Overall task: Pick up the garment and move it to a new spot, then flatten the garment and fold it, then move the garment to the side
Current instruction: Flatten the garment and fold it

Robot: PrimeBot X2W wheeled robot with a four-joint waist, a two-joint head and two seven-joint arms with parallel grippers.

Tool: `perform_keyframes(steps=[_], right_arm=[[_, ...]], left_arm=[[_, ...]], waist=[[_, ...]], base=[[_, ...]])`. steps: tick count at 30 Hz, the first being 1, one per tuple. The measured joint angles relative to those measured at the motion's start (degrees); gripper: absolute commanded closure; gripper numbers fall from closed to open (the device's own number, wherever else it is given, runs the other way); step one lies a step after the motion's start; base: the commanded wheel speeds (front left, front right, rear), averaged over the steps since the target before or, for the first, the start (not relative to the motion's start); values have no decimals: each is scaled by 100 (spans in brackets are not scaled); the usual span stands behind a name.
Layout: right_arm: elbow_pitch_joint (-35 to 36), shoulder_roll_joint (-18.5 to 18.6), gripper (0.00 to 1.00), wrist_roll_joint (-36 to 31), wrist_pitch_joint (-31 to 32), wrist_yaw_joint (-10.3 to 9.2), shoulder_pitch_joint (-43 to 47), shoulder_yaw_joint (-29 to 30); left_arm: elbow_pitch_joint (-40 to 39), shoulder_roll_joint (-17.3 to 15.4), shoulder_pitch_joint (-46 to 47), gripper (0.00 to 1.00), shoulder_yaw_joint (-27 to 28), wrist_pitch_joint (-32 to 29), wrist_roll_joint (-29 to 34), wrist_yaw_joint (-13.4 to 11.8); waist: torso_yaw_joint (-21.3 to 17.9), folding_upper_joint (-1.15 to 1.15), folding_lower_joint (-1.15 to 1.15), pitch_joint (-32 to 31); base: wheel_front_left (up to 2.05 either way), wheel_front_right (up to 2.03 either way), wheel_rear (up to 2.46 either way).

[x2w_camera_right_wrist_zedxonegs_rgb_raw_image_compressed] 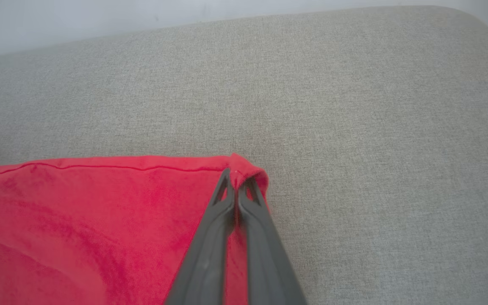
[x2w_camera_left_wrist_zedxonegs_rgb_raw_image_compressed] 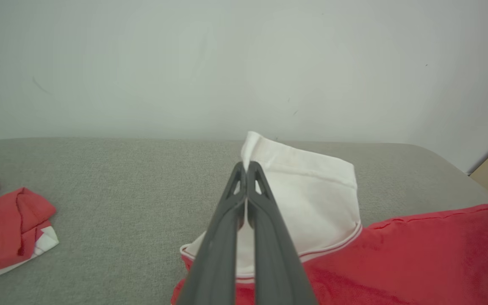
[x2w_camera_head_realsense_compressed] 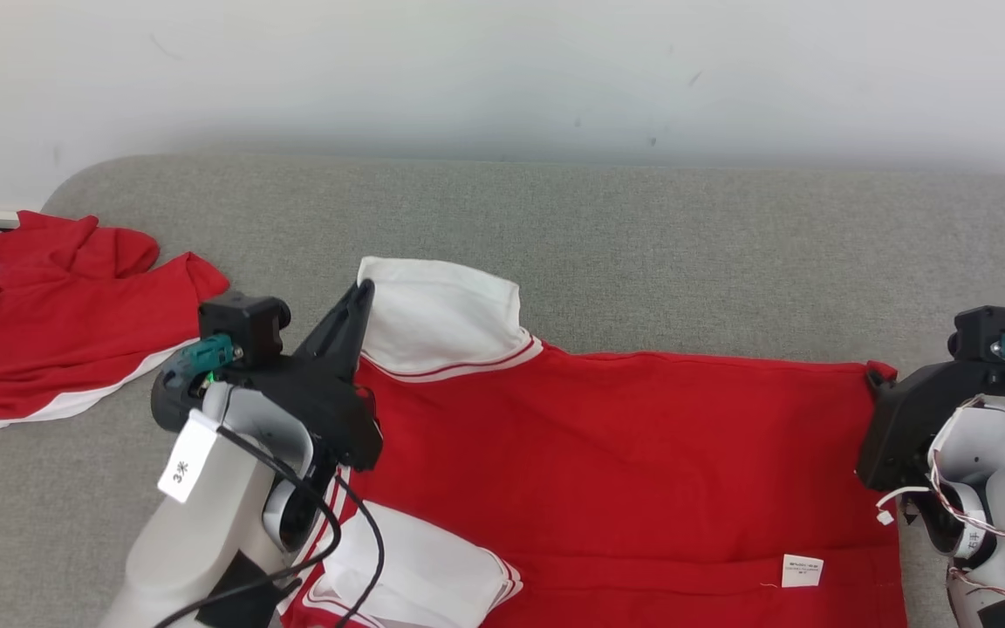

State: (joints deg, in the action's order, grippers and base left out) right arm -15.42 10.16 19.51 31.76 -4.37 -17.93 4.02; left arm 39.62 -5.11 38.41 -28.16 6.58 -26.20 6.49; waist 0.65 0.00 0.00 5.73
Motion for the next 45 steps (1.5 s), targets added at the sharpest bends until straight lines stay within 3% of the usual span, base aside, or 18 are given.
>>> perform_keyframes(steps=[6, 11, 16, 45], right_arm=[[238, 116, 100, -19, 2, 90, 225, -7], [365, 224, 100, -21, 4, 197, 827, -46], [437, 334, 100, -52, 7, 390, 1099, -135], [557, 756, 100, -448, 464, 590, 1723, -478]], left_arm=[[-503, -67, -526, 100, 1, -22, -65, -25], [-1042, -165, -1480, 100, -109, 0, -109, -29], [-1466, -312, -2044, 100, -147, -78, -165, -94], [-2848, -659, -3283, 100, -79, -991, -646, -602]], waist=[[35, 0, 0, -21], [117, 0, 0, -94], [190, 0, 0, -173], [343, 0, 0, -514]], base=[[0, 0, 0], [0, 0, 0], [0, 0, 0], [0, 0, 0]])
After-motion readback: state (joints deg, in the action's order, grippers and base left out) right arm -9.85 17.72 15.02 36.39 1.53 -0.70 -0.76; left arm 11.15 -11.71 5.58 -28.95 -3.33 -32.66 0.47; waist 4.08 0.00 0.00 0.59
